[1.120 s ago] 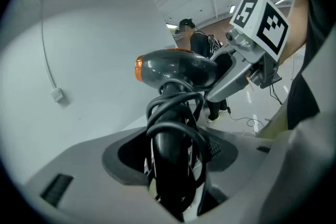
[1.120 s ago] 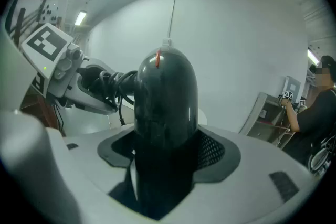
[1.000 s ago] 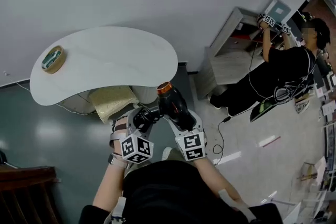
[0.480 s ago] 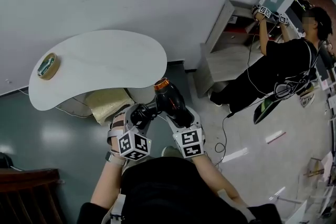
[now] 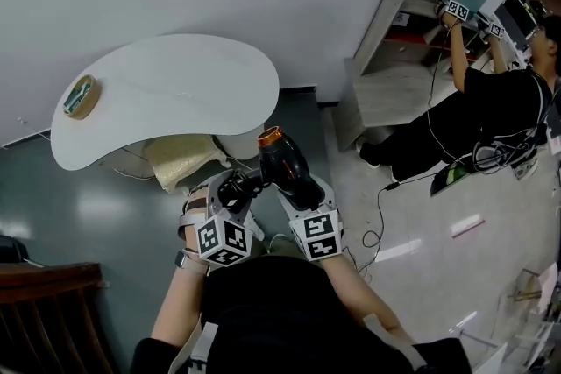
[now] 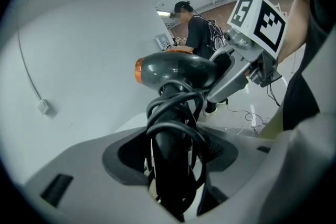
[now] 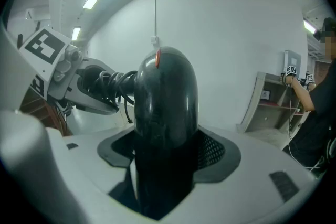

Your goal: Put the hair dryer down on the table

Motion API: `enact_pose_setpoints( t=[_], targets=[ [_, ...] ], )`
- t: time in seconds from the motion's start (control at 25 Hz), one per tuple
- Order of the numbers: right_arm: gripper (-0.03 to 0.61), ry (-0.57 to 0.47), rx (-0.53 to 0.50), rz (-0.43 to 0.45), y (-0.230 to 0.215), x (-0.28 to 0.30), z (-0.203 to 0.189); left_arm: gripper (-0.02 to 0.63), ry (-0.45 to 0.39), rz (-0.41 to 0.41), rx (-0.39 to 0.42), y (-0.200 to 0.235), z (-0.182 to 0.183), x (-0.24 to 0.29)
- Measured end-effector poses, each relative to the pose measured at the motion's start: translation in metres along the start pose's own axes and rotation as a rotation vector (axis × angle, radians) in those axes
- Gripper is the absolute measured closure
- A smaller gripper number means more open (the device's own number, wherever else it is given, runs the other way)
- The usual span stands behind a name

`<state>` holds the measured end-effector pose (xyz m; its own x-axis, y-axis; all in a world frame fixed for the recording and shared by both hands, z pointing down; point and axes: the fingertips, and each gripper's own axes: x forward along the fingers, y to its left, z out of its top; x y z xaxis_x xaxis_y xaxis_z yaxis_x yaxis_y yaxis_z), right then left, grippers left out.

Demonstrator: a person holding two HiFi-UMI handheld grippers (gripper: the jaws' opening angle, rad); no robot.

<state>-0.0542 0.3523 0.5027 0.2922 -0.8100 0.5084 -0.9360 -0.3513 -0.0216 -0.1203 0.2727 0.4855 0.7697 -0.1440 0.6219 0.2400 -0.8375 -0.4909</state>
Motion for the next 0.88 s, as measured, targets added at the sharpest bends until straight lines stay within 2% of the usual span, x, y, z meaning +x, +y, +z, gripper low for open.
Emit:
enact_pose_setpoints(
  t=[0.4,0.68,0.88],
  targets=[
    [0.259,0.077,-0.011,-0.020,-0.042,0.059,0.012,0.347,-0.026,-0.051,-0.045,0.036,-0.002,0.068],
    [0.259,0.150,-0.008,-0.002,-0.086,0.131,0.040,0.348,-0.007,-0.067,-0.094,0.092,-0.001,0.139],
    [0.261,0.193,-0.047,0.026,-0.108,0.189,0.068,0.348,-0.006,-0.072,-0.158,0.139,-0.009,0.181]
  ],
)
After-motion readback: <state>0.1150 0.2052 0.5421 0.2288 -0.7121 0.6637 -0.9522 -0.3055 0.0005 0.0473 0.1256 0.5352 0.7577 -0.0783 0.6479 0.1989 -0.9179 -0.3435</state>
